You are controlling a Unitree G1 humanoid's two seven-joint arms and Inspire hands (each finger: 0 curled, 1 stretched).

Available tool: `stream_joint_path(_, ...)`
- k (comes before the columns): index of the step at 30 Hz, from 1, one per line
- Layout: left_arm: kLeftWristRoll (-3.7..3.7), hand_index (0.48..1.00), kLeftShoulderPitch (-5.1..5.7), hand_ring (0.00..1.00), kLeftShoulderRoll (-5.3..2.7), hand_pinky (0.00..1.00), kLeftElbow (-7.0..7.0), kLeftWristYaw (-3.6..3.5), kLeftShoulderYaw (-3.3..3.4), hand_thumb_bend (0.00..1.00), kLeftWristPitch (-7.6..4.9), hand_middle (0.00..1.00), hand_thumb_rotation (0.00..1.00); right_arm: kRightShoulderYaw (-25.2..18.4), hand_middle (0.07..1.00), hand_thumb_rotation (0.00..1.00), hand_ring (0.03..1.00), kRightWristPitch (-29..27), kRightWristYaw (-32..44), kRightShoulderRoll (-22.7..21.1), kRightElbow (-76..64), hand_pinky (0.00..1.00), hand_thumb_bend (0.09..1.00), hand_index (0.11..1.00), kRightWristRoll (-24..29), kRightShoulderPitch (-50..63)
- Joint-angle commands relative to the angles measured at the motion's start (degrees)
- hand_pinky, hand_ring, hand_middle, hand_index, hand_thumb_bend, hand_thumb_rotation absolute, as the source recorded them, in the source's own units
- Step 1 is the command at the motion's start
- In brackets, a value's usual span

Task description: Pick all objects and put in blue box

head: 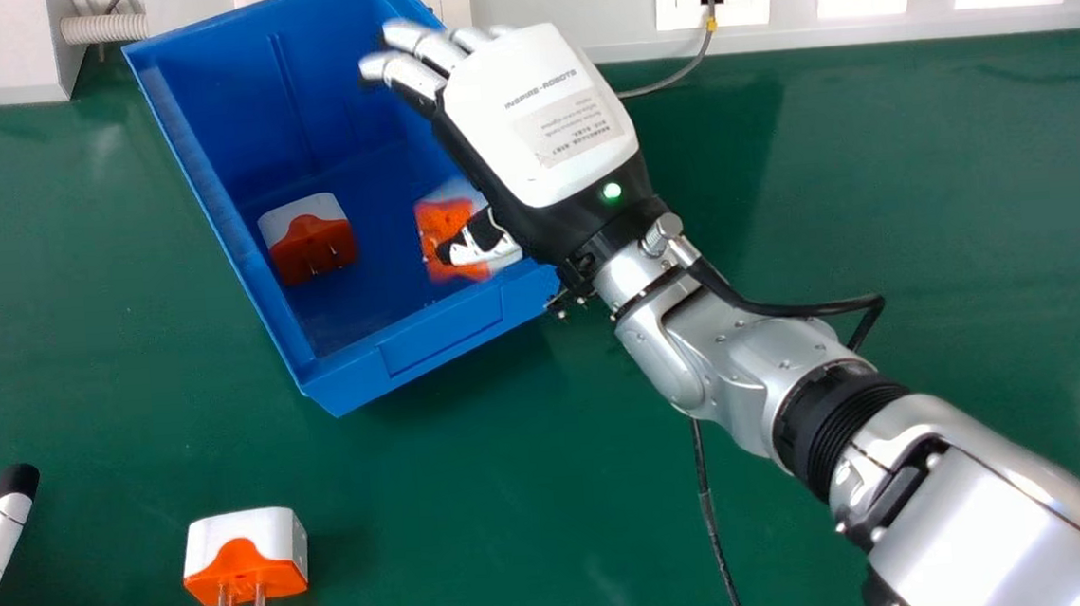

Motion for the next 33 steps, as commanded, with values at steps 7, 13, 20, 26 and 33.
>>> stream_joint_path(7, 0.8, 0.737, 2.17, 0.72, -1.29, 0.66, 2.59, -0.87, -0.6, 0.85, 4.12, 0.72, 0.34, 0.42, 1.0, 0.17, 1.0, 0.77, -5.6, 0.5, -1.6, 0.91, 1.0, 0.999, 0.44, -2.27)
stream_joint_path(13, 0.81, 0.741, 2.68, 0.72, -1.39, 0.66, 2.44, -1.05, -0.62, 0.86, 3.72, 0.72, 0.35, -1.43, 1.0, 0.25, 1.0, -4.09, -11.89, -0.13, -4.24, 0.92, 1.0, 1.0, 2.44, -0.05)
stream_joint_path(20, 0.8, 0.736, 3.6, 0.72, -1.44, 0.67, 2.14, -1.0, -0.66, 0.86, 3.03, 0.72, 0.36, -4.55, 1.0, 0.43, 1.0, -12.13, -24.86, -2.65, -11.04, 0.99, 0.978, 1.0, 4.55, 8.81)
stream_joint_path(26, 0.6, 0.738, 4.59, 0.72, -1.59, 0.67, 1.92, -1.47, -0.42, 0.86, 1.93, 0.72, 0.36, -6.59, 1.0, 0.56, 1.0, -16.31, -32.11, -5.41, -11.02, 1.0, 1.0, 1.0, 5.33, 17.93)
stream_joint_path(33, 0.5, 0.74, 5.48, 0.72, -1.31, 0.67, 1.76, -1.74, -0.24, 0.84, 1.4, 0.72, 0.35, -8.97, 1.0, 0.81, 1.0, -17.93, -29.29, -7.74, -4.68, 1.0, 1.0, 1.0, 8.45, 24.79)
